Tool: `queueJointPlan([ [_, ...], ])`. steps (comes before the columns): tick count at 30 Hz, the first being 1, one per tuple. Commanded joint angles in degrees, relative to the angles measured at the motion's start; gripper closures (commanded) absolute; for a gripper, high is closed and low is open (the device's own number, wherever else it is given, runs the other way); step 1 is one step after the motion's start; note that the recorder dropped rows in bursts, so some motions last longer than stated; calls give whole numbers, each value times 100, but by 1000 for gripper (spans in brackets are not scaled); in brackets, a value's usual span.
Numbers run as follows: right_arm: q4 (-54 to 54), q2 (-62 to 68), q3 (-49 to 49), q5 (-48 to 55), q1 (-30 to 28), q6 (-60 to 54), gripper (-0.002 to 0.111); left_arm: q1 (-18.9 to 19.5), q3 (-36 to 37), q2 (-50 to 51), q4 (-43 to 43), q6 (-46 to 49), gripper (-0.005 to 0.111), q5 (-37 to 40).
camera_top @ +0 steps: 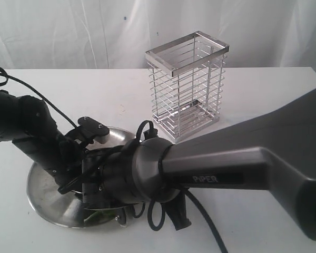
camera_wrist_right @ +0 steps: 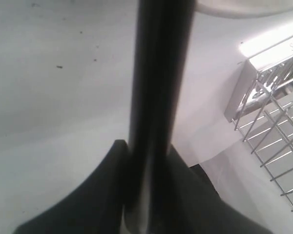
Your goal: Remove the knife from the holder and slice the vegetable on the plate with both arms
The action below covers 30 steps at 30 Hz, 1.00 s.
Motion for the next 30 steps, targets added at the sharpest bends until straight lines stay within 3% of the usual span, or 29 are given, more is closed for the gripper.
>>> queueJointPlan([
  [1, -134, -69, -1, 31, -151, -47, 108, -34, -223, -233, 40, -24, 49, 506],
  [9, -230, -69, -1, 31, -671, -47, 108, -34, -228, -932, 232, -268, 49, 830],
  [16, -42, -25, -1, 31, -671, -38, 108, -109, 4, -892, -203, -178, 49, 314],
  [18, -42, -13, -1, 31, -671, -38, 108, -249, 26, -809, -203, -62, 49, 164],
  [21, -81, -15, -1, 31, -677, -38, 108, -699, 26, -605, -215, 733, 39, -212],
  [26, -130, -15, -1, 31, -687, -38, 108, -767, 277, -427, -189, 1059, 41, -613],
  [30, -145, -15, -1, 31, -687, -38, 108, -786, 288, -365, -1046, 799, 43, -915],
])
